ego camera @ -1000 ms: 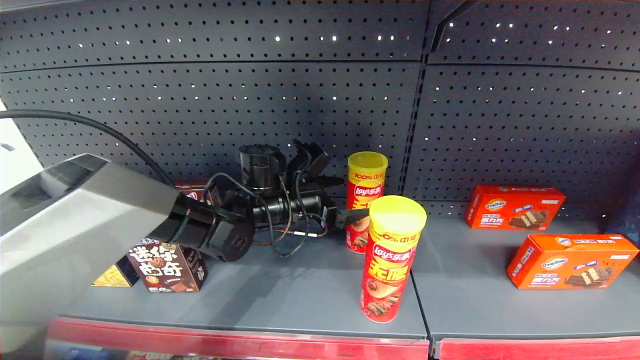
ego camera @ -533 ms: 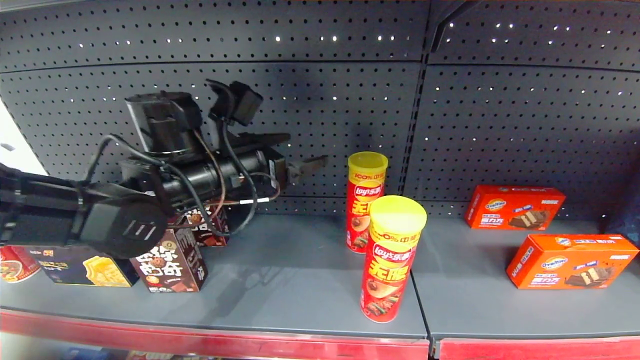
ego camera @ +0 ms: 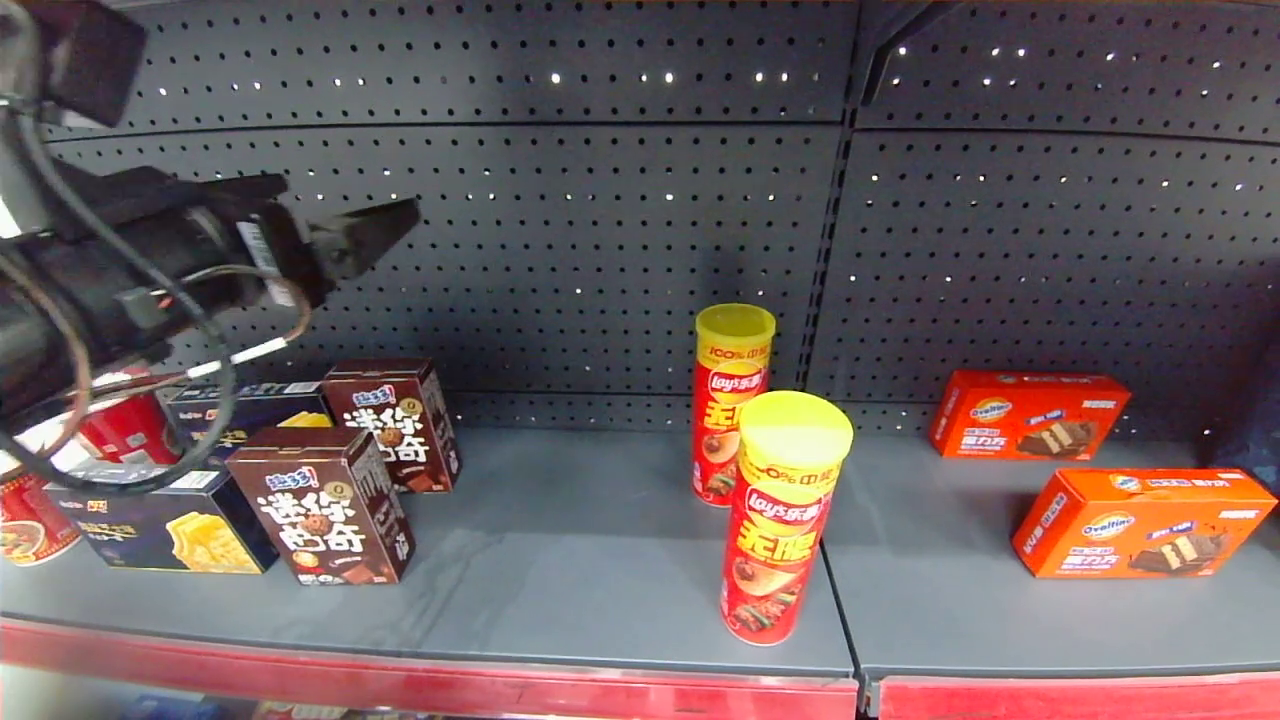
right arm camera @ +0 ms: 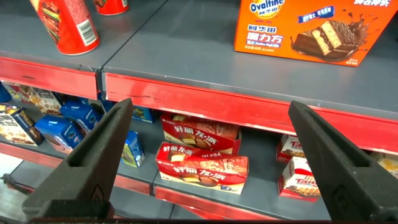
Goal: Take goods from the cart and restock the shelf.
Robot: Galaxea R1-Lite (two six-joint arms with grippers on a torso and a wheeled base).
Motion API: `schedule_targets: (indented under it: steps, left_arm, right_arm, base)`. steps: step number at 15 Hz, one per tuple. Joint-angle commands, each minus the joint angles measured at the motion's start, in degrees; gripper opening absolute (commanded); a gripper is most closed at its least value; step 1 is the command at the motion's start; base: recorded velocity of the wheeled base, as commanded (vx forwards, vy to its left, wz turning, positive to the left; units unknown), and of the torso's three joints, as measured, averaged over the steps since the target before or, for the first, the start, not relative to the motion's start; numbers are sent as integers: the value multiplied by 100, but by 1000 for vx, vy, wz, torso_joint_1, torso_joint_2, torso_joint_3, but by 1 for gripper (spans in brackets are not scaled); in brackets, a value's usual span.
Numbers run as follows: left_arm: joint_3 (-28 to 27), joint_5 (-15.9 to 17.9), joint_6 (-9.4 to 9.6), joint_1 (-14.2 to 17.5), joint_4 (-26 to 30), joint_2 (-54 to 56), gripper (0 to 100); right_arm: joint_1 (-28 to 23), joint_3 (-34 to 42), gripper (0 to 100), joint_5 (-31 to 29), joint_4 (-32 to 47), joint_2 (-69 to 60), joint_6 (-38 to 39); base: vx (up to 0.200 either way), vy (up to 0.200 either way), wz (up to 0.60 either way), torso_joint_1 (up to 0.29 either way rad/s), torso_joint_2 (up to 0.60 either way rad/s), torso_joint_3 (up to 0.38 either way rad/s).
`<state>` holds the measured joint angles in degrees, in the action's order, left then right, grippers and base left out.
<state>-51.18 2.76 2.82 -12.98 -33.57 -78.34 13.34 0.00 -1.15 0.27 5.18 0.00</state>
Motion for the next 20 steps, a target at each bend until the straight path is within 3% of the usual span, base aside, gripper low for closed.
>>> schedule_targets:
  steps: [1, 2, 3, 6, 7, 8, 10, 11, 13, 15, 16, 18, 19, 20]
  left_arm:
    - [1145, -65, 0, 859, 184, 1611, 100]
    - [1505, -56, 0, 1052, 176, 1963, 100]
    - [2235, -65, -18, 1351, 132, 2657, 100]
    - [3307, -82, -53, 1465, 228, 3984, 100]
    - [3755, -73, -53, 1667, 395, 4643, 100]
    - [3870, -82, -62, 1711, 457, 4810, 100]
    - [4872, -29, -264, 1826, 562, 5777, 100]
    - [5118, -29, -255, 1782, 633, 6076, 100]
    - [5118, -73, -290, 1527, 1283, 6331, 100]
    - [5118, -135, -238, 1272, 1591, 6559, 100]
    - [5118, -267, -211, 1070, 2215, 7025, 100]
    - [5118, -267, -220, 1105, 2927, 7544, 100]
    - [5118, -258, -229, 1175, 2971, 7570, 100]
    - [5118, -38, -299, 1281, 2988, 7834, 100]
  right_arm:
    - [2, 0, 100, 0, 0, 0, 0]
    - [2, 0, 100, 0, 0, 9, 0]
    - [2, 0, 100, 0, 0, 9, 0]
    - [2, 0, 100, 0, 0, 9, 0]
    - [2, 0, 100, 0, 0, 0, 0]
    - [2, 0, 100, 0, 0, 0, 0]
    - [2, 0, 100, 0, 0, 0, 0]
    - [2, 0, 100, 0, 0, 9, 0]
    - [2, 0, 100, 0, 0, 0, 0]
    - [2, 0, 100, 0, 0, 0, 0]
    - [2, 0, 100, 0, 0, 0, 0]
    - [2, 0, 100, 0, 0, 0, 0]
    - [2, 0, 100, 0, 0, 0, 0]
    - [2, 0, 100, 0, 0, 0, 9]
  base:
    - [0, 0, 0, 0, 0, 0]
    - [0, 0, 0, 0, 0, 0]
    - [0, 0, 0, 0, 0, 0]
    - [0, 0, 0, 0, 0, 0]
    - [0, 0, 0, 0, 0, 0]
    - [0, 0, 0, 0, 0, 0]
    - [0, 0, 0, 0, 0, 0]
    - [0, 0, 0, 0, 0, 0]
    - [0, 0, 0, 0, 0, 0]
    - [0, 0, 0, 0, 0, 0]
    - [0, 0, 0, 0, 0, 0]
    - [0, 0, 0, 0, 0, 0]
    - [0, 0, 0, 0, 0, 0]
    - [0, 0, 0, 0, 0, 0]
